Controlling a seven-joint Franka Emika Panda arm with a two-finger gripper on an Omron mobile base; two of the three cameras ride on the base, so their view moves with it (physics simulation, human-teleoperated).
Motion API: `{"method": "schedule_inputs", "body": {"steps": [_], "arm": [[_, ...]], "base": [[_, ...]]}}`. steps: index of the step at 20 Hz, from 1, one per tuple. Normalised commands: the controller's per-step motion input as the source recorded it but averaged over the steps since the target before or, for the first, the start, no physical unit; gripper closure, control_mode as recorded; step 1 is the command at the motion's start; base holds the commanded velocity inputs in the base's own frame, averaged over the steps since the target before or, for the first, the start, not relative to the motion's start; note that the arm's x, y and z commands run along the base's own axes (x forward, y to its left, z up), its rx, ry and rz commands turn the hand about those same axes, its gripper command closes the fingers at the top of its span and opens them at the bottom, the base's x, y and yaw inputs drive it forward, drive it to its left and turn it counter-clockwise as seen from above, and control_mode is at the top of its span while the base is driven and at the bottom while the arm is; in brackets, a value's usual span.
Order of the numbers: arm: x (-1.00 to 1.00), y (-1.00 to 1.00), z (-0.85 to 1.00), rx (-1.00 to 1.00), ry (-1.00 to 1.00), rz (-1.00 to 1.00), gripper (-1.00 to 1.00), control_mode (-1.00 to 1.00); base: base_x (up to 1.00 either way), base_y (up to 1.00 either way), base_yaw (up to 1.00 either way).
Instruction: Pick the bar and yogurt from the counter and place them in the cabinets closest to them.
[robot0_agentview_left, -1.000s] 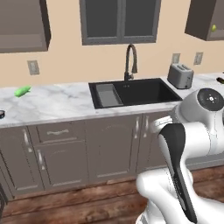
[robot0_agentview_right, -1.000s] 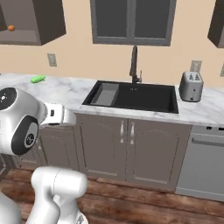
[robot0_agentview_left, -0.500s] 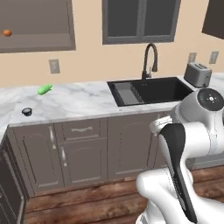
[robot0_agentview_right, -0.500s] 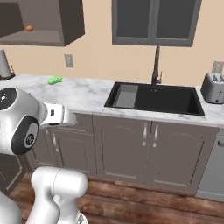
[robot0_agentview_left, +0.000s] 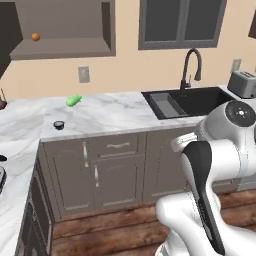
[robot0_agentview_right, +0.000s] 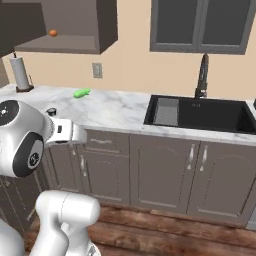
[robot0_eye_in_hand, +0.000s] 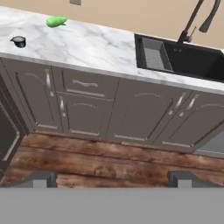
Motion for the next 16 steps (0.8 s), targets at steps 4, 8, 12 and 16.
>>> {"method": "schedule_inputs", "body": {"steps": [4, 8, 12, 16], "arm": [[0.00, 0.00, 0.00, 0.00, 0.00, 0.00, -1.00, 1.00], [0.00, 0.00, 0.00, 0.00, 0.00, 0.00, -1.00, 1.00], [0.00, 0.00, 0.00, 0.00, 0.00, 0.00, -1.00, 1.00], [0.00, 0.00, 0.00, 0.00, 0.00, 0.00, -1.00, 1.00]], "base": [[0.00, 0.60, 0.00], [0.00, 0.59, 0.00], [0.00, 0.36, 0.00], [0.00, 0.02, 0.00]]}}
